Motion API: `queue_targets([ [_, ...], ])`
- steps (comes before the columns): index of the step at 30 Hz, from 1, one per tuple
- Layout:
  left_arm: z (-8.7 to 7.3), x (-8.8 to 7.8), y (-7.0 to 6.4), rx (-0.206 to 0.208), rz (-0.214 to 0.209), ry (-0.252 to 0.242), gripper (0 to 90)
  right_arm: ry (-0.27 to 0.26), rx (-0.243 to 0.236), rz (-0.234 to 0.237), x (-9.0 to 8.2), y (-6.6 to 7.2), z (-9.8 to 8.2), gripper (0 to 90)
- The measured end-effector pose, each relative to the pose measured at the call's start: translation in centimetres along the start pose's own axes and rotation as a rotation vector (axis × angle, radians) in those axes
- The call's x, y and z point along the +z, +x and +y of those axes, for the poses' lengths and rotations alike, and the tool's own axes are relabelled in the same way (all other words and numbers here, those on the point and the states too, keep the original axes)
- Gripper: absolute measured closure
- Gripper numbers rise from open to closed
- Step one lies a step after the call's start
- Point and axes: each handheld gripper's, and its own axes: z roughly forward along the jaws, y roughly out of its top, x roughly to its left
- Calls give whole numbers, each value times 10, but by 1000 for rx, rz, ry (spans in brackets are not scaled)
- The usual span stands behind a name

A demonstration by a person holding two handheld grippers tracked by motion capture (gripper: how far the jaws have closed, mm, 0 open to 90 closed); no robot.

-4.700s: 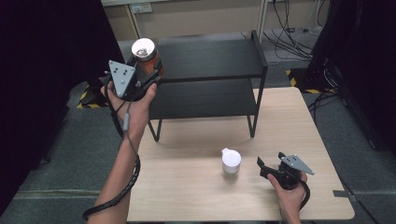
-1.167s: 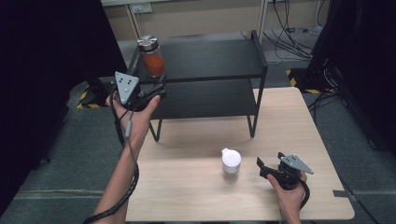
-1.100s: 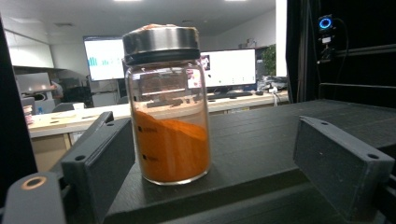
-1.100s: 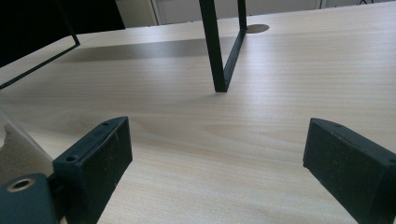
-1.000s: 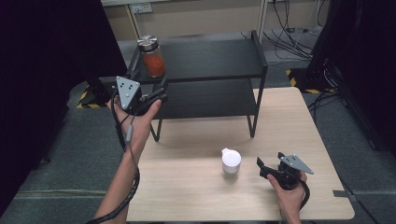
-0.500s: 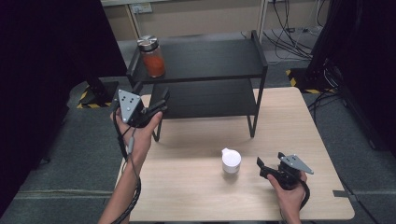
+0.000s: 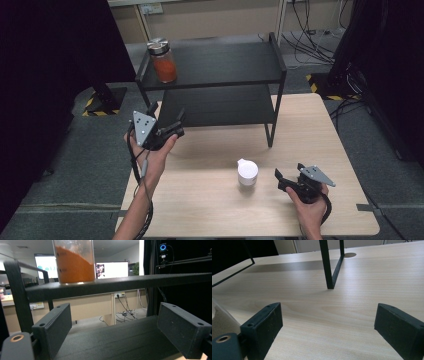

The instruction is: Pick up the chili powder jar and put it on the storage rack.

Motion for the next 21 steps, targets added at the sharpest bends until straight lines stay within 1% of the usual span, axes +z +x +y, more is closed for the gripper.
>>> queue_targets([
  [4,-10,-4,-2,-7,-11,2,114,0,-2,-1,0,0,0,82],
  [10,-23,-9,-4,8,-11,6,114,1,4,0,0,0,0,82],
  [11,-23,-9,-4,8,-11,6,114,1,3,0,0,0,0,82],
  [14,-29,-12,-5,5,-16,7,114,1,2,0,0,0,0,83],
  [18,-43,-18,-7,3,-11,-2,118,1,3,0,0,0,0,82],
  [21,-53,-22,-8,0,-15,12,117,3,3,0,0,0,1,82],
])
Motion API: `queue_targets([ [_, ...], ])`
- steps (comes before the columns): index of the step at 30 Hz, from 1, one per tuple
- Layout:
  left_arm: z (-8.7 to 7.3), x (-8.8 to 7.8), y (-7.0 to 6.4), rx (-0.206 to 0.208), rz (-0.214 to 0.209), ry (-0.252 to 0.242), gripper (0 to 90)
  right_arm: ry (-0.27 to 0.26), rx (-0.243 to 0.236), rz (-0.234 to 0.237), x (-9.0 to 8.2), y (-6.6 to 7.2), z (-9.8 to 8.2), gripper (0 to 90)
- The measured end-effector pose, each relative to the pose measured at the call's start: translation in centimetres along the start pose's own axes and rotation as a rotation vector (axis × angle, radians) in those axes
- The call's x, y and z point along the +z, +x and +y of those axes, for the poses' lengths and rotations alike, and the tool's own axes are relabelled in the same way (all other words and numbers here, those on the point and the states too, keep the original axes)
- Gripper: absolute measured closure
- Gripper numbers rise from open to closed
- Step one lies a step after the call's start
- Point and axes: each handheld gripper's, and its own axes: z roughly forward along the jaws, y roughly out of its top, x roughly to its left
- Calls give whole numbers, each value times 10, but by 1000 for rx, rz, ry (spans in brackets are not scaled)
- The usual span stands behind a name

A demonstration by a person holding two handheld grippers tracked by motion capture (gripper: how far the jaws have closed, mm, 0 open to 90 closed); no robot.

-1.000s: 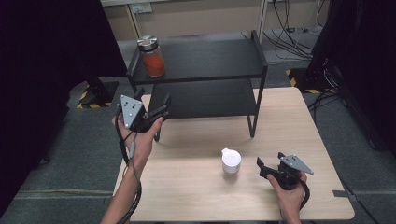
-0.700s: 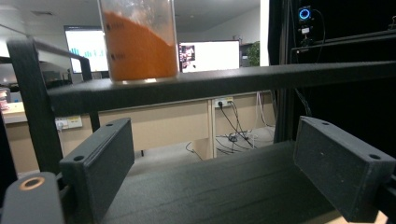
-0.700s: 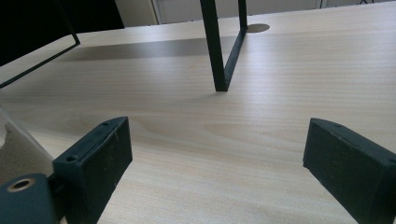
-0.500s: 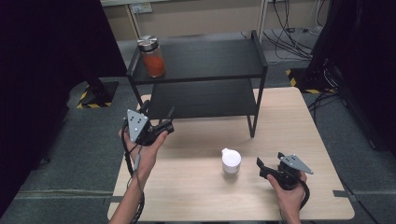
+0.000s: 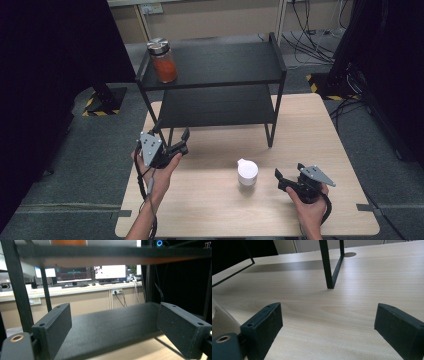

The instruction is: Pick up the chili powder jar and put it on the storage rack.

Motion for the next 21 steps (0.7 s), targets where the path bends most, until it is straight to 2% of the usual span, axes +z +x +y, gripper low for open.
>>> queue_targets([
  [8,-21,-9,0,-7,0,22,115,0,-2,0,0,0,0,83],
  [14,-31,-15,0,-10,-1,35,114,0,-4,-1,0,0,0,82],
  [21,-47,-21,0,-17,-4,71,112,1,-3,0,0,0,0,83],
])
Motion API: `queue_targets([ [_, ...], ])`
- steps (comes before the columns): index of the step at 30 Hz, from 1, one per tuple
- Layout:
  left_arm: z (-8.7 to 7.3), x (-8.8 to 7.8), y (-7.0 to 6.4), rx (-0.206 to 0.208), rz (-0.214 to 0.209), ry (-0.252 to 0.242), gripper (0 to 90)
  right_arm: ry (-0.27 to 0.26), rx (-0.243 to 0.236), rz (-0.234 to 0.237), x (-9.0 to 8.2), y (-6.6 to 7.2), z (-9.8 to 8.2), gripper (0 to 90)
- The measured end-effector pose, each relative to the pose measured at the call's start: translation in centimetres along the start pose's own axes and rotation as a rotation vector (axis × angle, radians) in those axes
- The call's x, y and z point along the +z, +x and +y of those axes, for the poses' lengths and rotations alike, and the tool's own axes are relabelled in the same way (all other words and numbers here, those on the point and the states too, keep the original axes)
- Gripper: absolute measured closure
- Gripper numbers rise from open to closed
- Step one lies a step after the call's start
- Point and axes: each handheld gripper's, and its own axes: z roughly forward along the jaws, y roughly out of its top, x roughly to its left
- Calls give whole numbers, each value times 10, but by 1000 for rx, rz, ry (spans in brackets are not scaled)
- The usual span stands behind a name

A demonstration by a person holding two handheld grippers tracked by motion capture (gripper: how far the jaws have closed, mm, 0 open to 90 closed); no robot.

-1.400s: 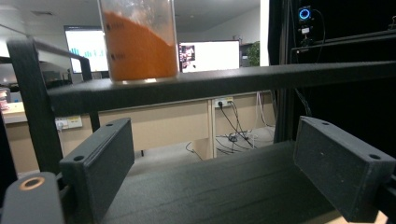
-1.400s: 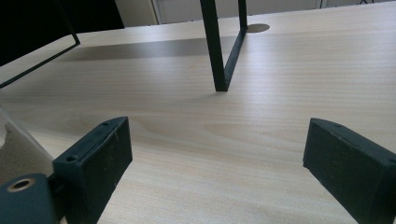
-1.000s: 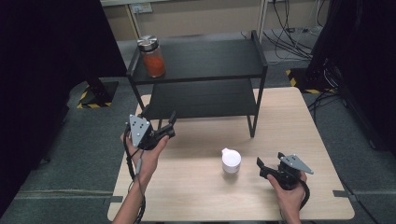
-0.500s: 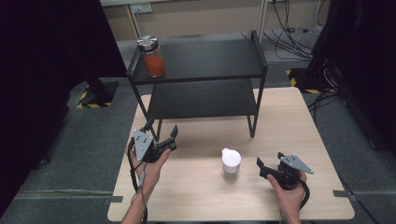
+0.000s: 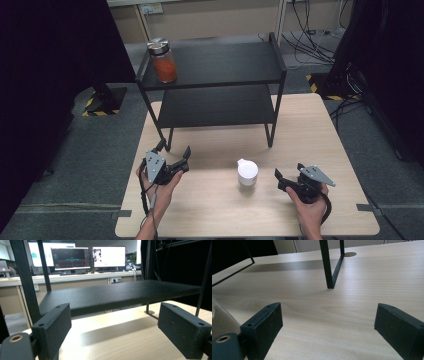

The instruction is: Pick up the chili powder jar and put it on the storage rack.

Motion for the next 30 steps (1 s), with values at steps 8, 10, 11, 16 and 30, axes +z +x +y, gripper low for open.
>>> queue_targets([
  [8,-18,-4,2,-13,2,53,111,2,-10,0,0,1,0,83],
  [10,-21,-5,3,-19,3,62,111,2,-12,-1,0,1,0,82],
  [11,-23,-5,3,-23,3,64,111,2,-11,-1,0,1,0,83],
  [16,-34,-8,3,-37,1,91,111,2,-11,0,0,1,0,82],
  [30,-50,-13,2,-58,-15,156,108,4,-22,2,0,2,1,82],
])
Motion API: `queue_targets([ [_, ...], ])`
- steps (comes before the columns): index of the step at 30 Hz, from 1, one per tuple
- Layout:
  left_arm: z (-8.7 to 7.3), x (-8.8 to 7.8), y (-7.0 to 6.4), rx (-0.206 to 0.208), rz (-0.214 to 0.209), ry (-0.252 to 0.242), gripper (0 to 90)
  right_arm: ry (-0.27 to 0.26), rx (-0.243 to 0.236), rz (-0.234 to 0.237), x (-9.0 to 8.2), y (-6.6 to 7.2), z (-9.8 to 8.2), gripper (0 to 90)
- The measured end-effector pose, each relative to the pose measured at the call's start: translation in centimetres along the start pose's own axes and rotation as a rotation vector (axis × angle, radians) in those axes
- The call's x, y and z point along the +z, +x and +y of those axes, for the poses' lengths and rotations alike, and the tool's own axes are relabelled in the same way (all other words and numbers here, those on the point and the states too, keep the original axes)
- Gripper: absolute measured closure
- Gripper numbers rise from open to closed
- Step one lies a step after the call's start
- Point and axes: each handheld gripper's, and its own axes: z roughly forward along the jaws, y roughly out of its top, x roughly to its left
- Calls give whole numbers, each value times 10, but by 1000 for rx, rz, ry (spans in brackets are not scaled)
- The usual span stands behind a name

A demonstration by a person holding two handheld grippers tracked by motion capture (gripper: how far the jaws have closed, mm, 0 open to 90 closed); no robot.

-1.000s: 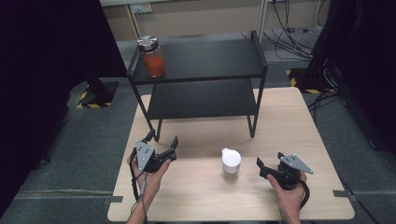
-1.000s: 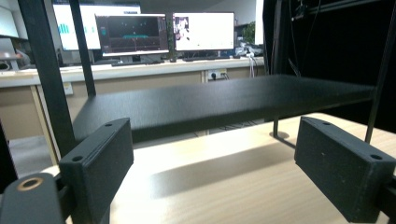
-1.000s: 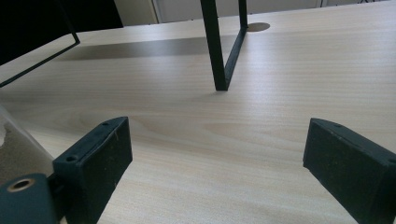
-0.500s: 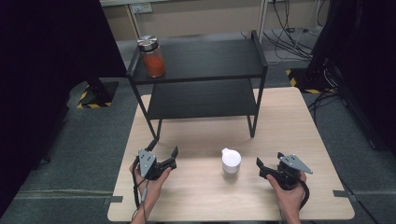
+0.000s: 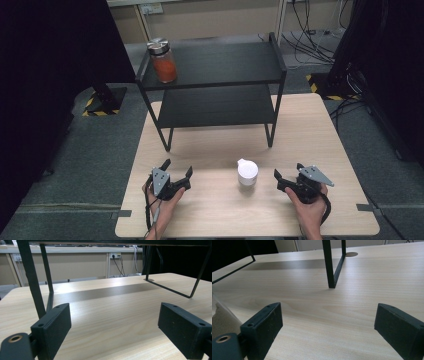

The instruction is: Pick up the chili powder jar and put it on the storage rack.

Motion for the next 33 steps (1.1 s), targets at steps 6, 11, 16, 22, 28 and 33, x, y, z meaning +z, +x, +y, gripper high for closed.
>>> queue_targets([
  [6,-2,3,-1,7,-5,23,105,4,-7,1,0,0,1,81],
  [11,-2,4,-2,9,-7,25,104,7,-9,2,1,0,1,81],
  [16,-2,4,-2,6,-8,25,104,7,-5,4,1,0,1,81],
  [22,-2,3,-2,11,-10,22,104,4,-8,4,0,0,1,81],
  [28,-2,3,-3,21,-13,23,104,2,-6,3,0,0,0,80],
  [33,-2,3,-3,24,-15,23,104,4,-9,3,0,0,1,80],
])
